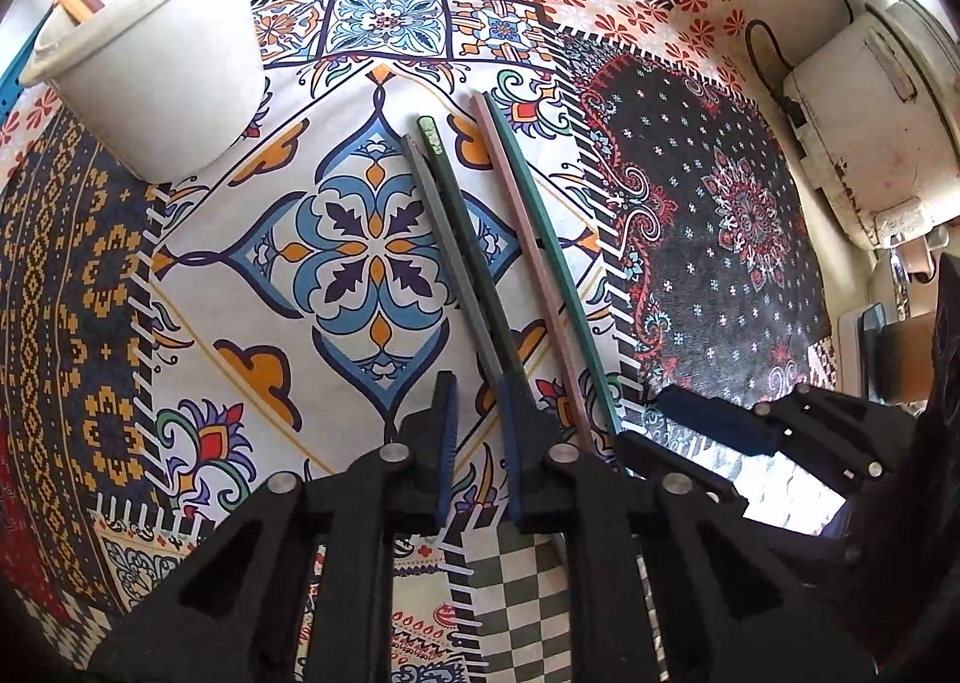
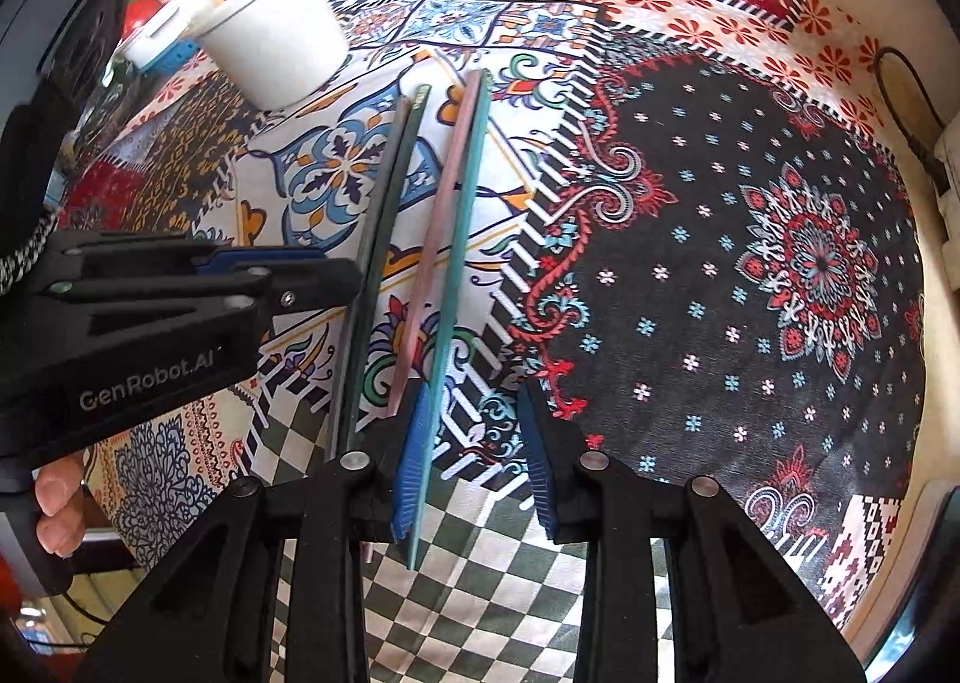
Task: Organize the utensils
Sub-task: 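Grasp a dark grey stick with the left gripper while the right gripper grasps the teal stick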
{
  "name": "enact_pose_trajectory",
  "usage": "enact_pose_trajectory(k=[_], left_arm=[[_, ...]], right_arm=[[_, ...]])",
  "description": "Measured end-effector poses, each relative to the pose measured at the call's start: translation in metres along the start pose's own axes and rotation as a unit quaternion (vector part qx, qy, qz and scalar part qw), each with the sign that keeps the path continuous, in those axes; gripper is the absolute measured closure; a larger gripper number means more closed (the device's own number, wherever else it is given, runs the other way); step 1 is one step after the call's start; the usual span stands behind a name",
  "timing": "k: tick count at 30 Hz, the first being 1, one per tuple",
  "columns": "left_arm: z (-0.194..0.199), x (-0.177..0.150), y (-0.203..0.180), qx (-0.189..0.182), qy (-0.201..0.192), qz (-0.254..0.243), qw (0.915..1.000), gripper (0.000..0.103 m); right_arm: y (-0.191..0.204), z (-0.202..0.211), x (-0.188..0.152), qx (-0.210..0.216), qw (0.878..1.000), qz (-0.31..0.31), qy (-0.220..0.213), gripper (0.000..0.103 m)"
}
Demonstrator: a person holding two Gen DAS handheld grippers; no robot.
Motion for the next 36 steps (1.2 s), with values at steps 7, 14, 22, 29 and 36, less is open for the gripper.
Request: enact_pose_trajectory(k=[7, 14, 22, 29, 36], left_arm=[[0.01, -0.006, 0.031, 0.029, 0.0, 0.021, 0.9994, 0.103], [0.022, -0.005, 0.033, -0.008, -0.001, 0.044, 0.999, 0.102], [0.0, 0.004, 0.001, -0.026, 0.021, 0.023, 0.9992, 0.093], [-0.005, 0.009, 0.002, -0.008, 0.015, 0.012, 0.9998, 0.093], [-0.001, 0.017, 0.018, 0.019, 0.009, 0.021, 0.9996, 0.093]], right_arm=[[-0.004, 0.0, 0.0, -0.021, 1.0, 0.018, 0.002, 0.096], [-0.043, 0.003, 0.001, -0.033, 0.999, -0.002, 0.015, 0.096], [-0.055, 0.014, 0.012, -0.004, 1.0, -0.01, 0.014, 0.095], [-0.044, 0.01, 0.013, 0.007, 1.0, -0.009, 0.023, 0.095], [-0.04, -0.002, 0.026, 0.01, 1.0, 0.003, 0.029, 0.095]])
Point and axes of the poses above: each gripper's, at about its wrist camera, not at the fingertips, and z roughly against the way its jaws point, y to its left, x to its top, the point moved 10 cm from there along -z, roughly the way its jaws point, and after that the axes turned 6 degrees about -x, right-handed, at the moved point
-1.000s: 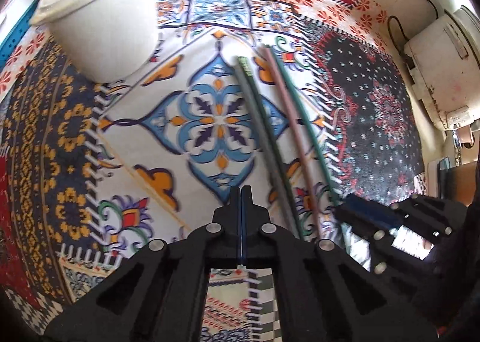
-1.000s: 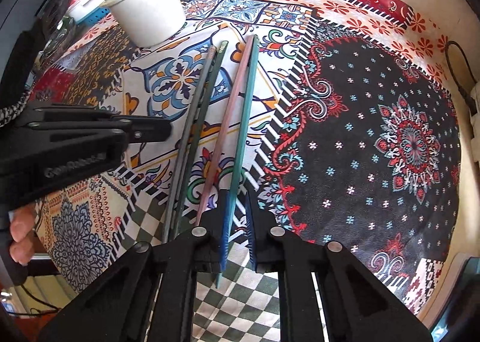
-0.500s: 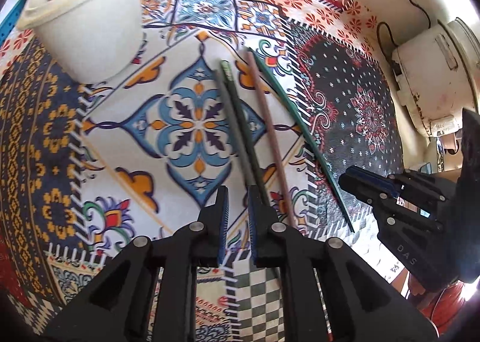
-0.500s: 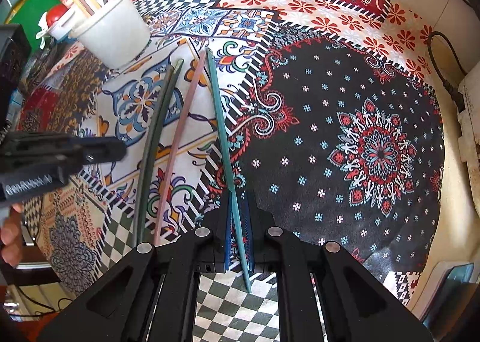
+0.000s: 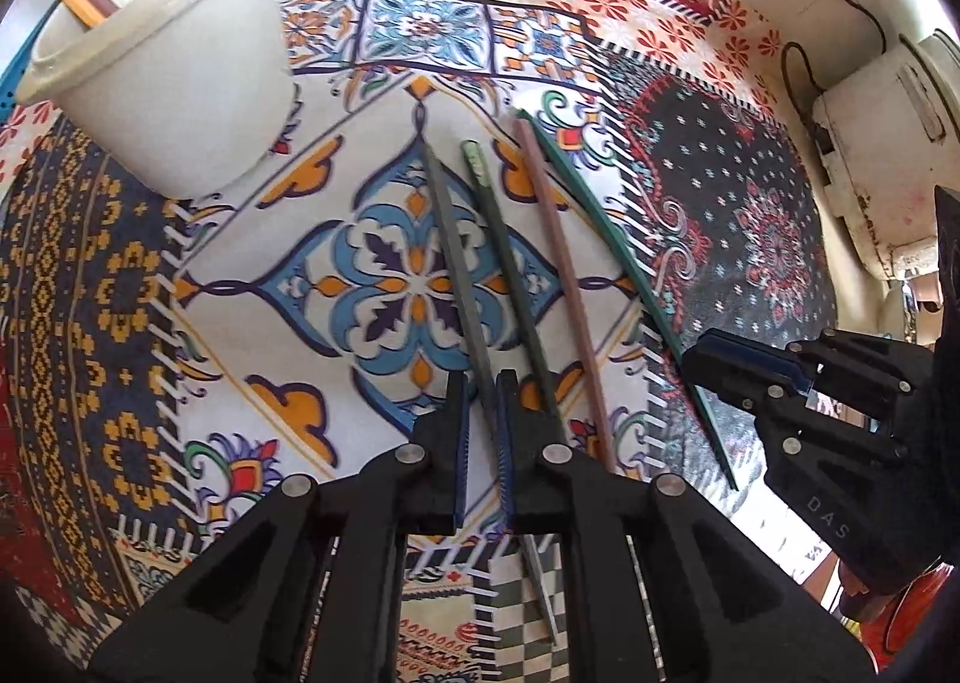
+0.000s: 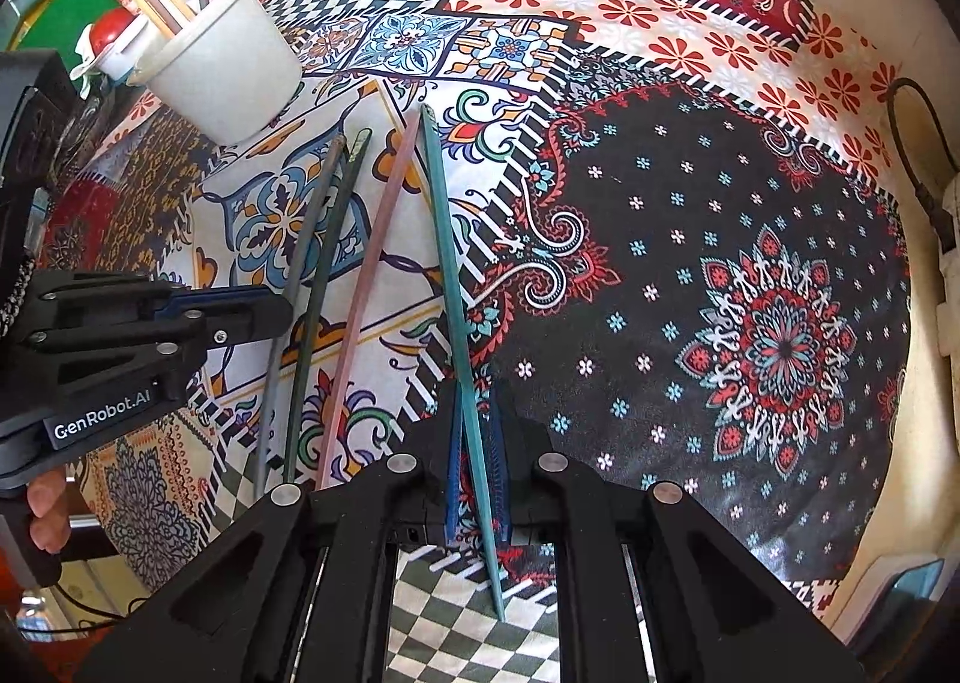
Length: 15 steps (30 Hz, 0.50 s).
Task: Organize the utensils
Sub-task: 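Grasp a dark grey stick with the left gripper while the right gripper grasps the teal stick, then lift the dark grey stick with the left tool while the right tool lifts the teal stick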
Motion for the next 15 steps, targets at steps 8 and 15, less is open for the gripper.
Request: enact_pose_trajectory(k=[8, 15], left_arm=[[-0.002, 0.017, 0.016, 0.006, 0.026, 0.014, 0.9995, 0.095], [-0.009, 0.039, 0.013, 0.003, 0.042, 0.007, 0.9991, 0.095]], right_arm=[[0.008, -0.014, 0.026, 0.012, 1.0, 0.022, 0.007, 0.095], [0.023, -0.023, 0.051, 0.014, 0.998, 0.066, 0.01, 0.095]])
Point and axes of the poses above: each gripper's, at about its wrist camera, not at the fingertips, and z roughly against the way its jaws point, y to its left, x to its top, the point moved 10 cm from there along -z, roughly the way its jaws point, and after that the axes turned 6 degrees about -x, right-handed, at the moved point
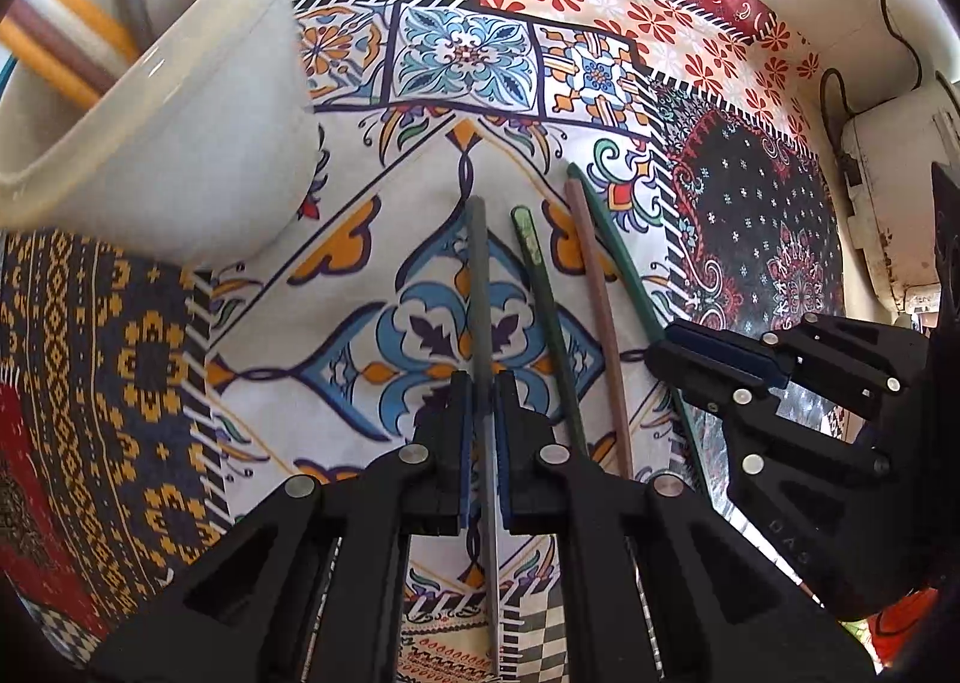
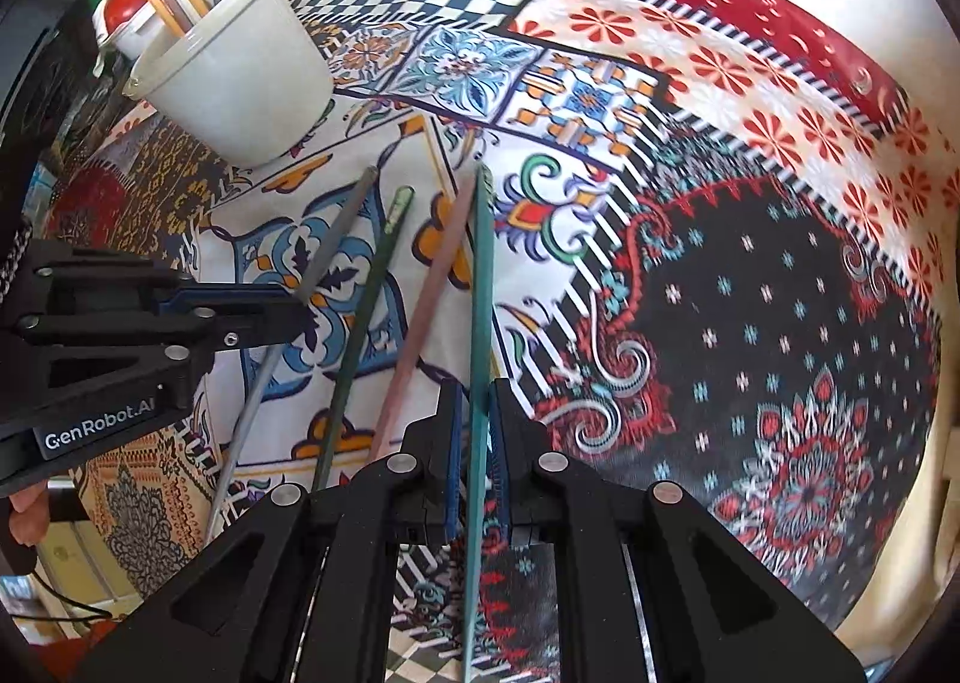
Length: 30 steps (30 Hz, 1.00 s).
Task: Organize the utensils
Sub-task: 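Lift the dark grey stick with the left tool while the right tool lifts the teal stick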
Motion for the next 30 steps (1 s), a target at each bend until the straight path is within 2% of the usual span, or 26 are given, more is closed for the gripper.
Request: enact_pose_trajectory(k=[5, 10, 13, 15, 22, 25, 30], left_arm=[[-0.001, 0.004, -0.002, 0.003, 0.005, -0.005, 1.0, 0.095], [-0.003, 0.006, -0.001, -0.013, 0.01, 0.004, 0.9999, 0.096], [-0.002, 0.005, 0.0, -0.021, 0.013, 0.002, 0.9997, 0.098], [0.001, 0.005, 0.002, -0.026, 0.0, -0.009, 0.9996, 0.098], [0.015, -0.003, 0.011, -0.028, -0.025, 0.003, 0.9993, 0.099], [0.032, -0.008, 0.013, -0.032, -0.05, 0.01, 0.9982, 0.099], [0.065, -0.015, 0.019, -0.011, -0.098, 0.006, 0.9951, 0.099]], right_arm=[[0.009, -0.007, 0.019, 0.016, 1.0, 0.005, 0.017, 0.095], [0.006, -0.016, 0.038, 0.033, 0.999, -0.014, 0.035, 0.099], [0.006, -0.019, 0.046, 0.035, 0.999, -0.018, 0.036, 0.098], [0.007, -0.019, 0.05, 0.028, 0.999, -0.019, 0.034, 0.097], [0.007, 0.001, 0.042, 0.012, 0.999, -0.041, 0.004, 0.097], [0.004, 0.018, 0.041, 0.001, 0.998, -0.05, -0.024, 0.097], [0.007, 0.052, 0.042, -0.01, 0.995, -0.061, -0.074, 0.097]])
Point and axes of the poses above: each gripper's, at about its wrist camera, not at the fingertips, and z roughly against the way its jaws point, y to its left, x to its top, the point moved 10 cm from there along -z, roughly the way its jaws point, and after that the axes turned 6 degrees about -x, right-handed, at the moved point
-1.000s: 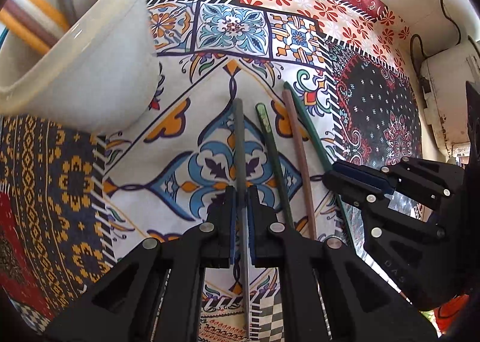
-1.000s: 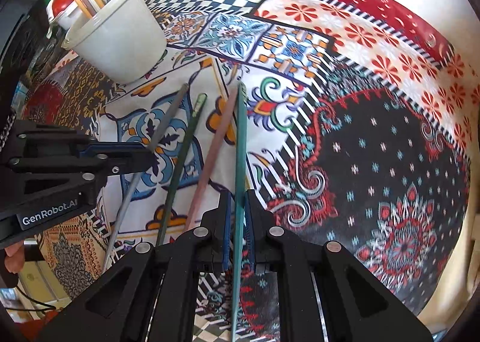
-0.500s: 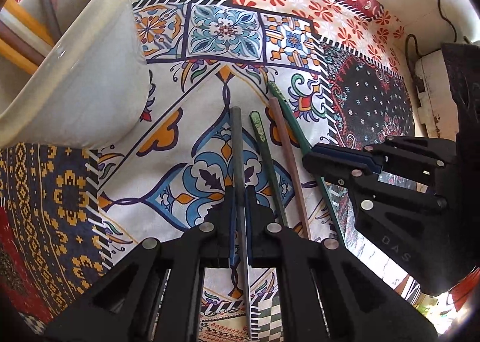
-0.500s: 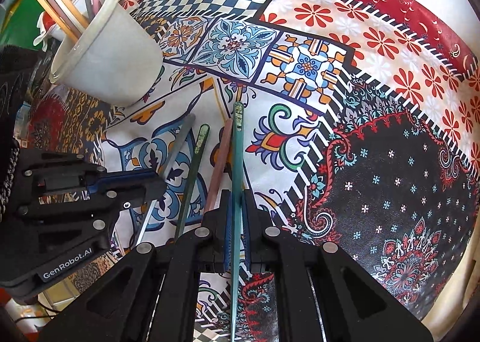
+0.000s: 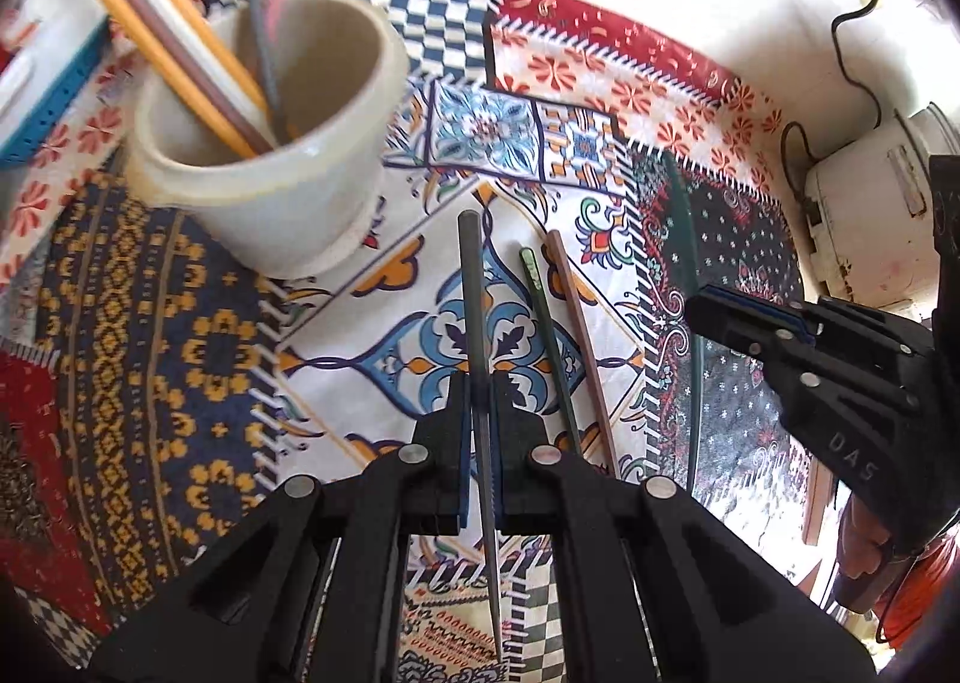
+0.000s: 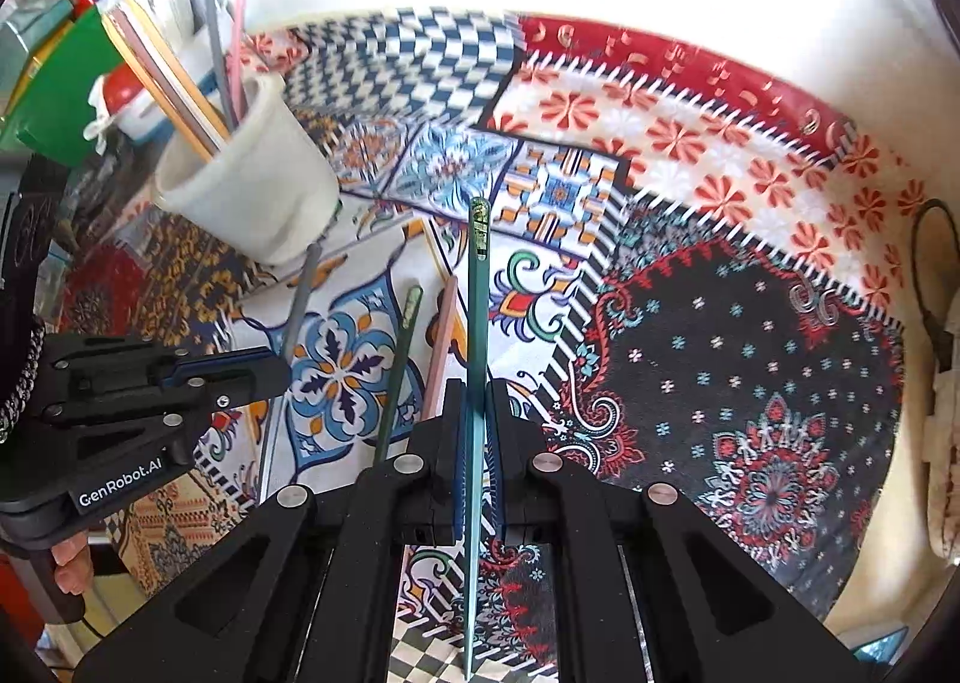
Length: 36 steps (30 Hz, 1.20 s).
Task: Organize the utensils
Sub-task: 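Lift the dark grey stick with the left tool while the right tool lifts the teal stick, then carry the dark grey stick toward the cup while the right tool holds the teal stick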
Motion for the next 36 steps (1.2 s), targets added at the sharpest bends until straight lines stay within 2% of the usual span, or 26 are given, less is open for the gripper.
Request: enact_pose_trajectory(k=[3, 8, 11, 12, 19, 22, 28, 36], left_arm=[[0.026, 0.001, 0.002, 0.028, -0.041, -0.008, 0.9988, 0.099], [0.065, -0.001, 0.005, 0.028, -0.094, 0.007, 0.9952, 0.099], [0.082, -0.005, 0.006, 0.025, -0.116, 0.019, 0.9928, 0.1], [0.088, -0.006, 0.006, 0.023, -0.122, 0.02, 0.9921, 0.103], [0.112, -0.01, 0.001, 0.011, -0.147, 0.013, 0.989, 0.103], [0.102, -0.013, 0.005, 0.009, -0.129, 0.016, 0.9915, 0.103], [0.046, -0.027, 0.011, -0.027, -0.043, 0.048, 0.9976, 0.1], [-0.016, -0.041, -0.013, -0.038, 0.028, 0.03, 0.9984, 0.096]], right_arm=[[-0.003, 0.014, 0.001, 0.006, 1.0, -0.007, -0.021, 0.098], [0.002, 0.04, 0.004, 0.001, 0.998, -0.016, -0.06, 0.098], [0.008, 0.055, 0.004, -0.008, 0.996, -0.016, -0.082, 0.098], [0.01, 0.059, 0.005, -0.009, 0.996, -0.017, -0.089, 0.098], [0.022, 0.081, 0.013, -0.008, 0.992, -0.019, -0.122, 0.098], [0.025, 0.088, 0.018, -0.004, 0.991, -0.022, -0.131, 0.098], [0.024, 0.101, 0.026, -0.011, 0.988, -0.022, -0.152, 0.098], [0.013, 0.111, 0.029, -0.025, 0.986, -0.024, -0.166, 0.098]])
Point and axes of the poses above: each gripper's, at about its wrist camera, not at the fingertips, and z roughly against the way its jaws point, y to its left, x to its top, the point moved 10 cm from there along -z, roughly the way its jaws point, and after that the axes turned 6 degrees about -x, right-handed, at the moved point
